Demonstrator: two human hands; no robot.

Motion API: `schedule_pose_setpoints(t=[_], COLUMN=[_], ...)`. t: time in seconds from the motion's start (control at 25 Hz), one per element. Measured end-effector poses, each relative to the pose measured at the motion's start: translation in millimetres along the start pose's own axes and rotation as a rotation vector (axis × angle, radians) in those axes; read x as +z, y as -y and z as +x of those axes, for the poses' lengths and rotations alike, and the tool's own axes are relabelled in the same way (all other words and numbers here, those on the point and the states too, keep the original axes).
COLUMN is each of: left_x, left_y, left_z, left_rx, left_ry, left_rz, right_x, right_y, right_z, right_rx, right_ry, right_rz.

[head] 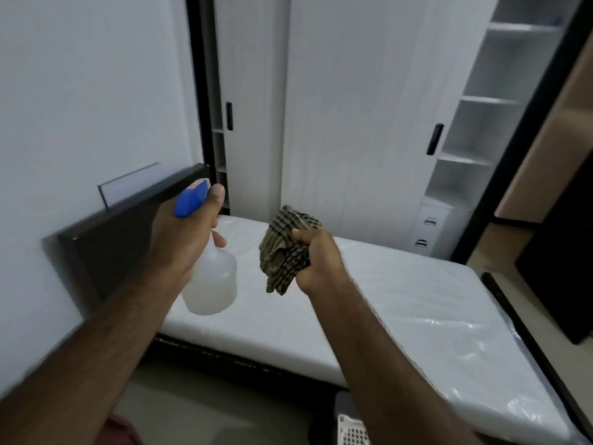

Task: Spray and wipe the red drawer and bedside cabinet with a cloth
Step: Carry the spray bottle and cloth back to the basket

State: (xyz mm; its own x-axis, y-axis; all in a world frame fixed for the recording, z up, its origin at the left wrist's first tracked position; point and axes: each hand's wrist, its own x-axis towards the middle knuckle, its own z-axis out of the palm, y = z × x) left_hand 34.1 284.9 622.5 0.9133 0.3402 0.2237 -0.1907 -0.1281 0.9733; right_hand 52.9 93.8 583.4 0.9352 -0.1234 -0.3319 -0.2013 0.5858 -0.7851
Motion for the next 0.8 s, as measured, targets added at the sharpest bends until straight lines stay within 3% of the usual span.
schedule_pose_setpoints(t=[0.44,0.64,0.8], left_x=[224,276,292], left_y=[145,236,316], left_z=[-95,-144,-177], left_rx=[-0.157,-0.222,-0.255], left_ry=[0.324,0.404,0.470], left_rz=[0.113,0.107,0.149], right_x=[-298,-404,-483], right_y=[-38,-106,-164], right_z=[61,77,83], right_rx=[0.103,0.124,0.115], right_ry=[-0.416,-0.575,-0.691], right_rz=[0.096,0.100,-0.072])
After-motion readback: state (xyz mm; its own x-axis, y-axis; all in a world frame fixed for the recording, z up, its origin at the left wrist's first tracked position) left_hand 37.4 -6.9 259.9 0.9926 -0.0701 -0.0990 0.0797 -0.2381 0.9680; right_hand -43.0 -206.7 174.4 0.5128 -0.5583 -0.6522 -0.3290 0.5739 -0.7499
